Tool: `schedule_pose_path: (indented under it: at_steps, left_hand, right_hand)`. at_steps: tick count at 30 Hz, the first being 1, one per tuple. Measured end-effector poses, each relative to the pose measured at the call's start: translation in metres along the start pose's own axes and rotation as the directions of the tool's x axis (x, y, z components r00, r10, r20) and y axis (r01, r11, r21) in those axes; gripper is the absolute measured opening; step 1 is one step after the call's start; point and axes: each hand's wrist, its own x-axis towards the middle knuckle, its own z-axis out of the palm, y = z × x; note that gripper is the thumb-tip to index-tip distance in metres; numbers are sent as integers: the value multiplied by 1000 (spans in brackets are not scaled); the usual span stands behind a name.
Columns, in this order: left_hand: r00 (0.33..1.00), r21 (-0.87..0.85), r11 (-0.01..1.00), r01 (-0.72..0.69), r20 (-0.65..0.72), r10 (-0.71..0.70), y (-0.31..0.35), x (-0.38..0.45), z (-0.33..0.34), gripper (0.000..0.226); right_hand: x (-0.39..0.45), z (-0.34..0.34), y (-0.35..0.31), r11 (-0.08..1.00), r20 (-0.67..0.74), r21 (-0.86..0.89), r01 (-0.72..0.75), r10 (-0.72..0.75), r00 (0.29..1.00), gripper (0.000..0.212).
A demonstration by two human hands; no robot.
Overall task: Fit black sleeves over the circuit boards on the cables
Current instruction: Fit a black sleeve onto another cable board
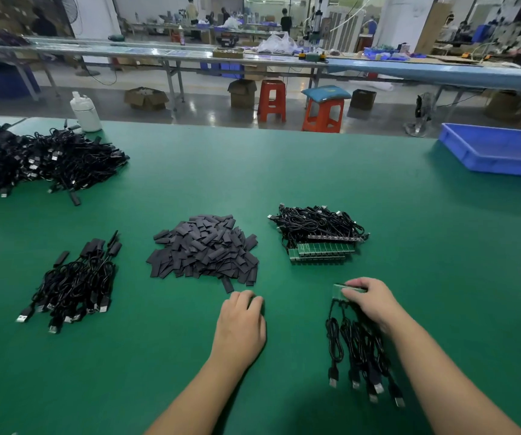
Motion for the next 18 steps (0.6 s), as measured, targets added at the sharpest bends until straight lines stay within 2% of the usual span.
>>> schedule_pose_path:
  at_steps: [3,6,9,13,15,18]
  left_hand:
    - [1000,-19,1000,23,17,-22,1,1,-2,24]
    - [997,-76,995,59,45,-56,-1,3,-3,21]
    - [994,-161,982,100,51,-93,-3,6,-4,20]
    - [992,-215,969,121,71,-108,-6,9,-2,24]
    - [983,-233,959,164,121,-139,-6,13,0,26]
    - [934,-240,921,307,261,-243,4,24,2,34]
  right_hand:
    - [-10,22,-12,988,24,108,110,-113,993,9]
    - [-16,40,-26,965,45,199,169,-182,982,6]
    - [-19,57,-35,956,104,250,156,-186,977,6]
    - [-21,71,-36,953,74,278,123,-149,986,7]
    - [-21,72,-35,951,75,289,111,-138,988,7]
    - [-21,73,-34,944,71,311,107,-135,988,6]
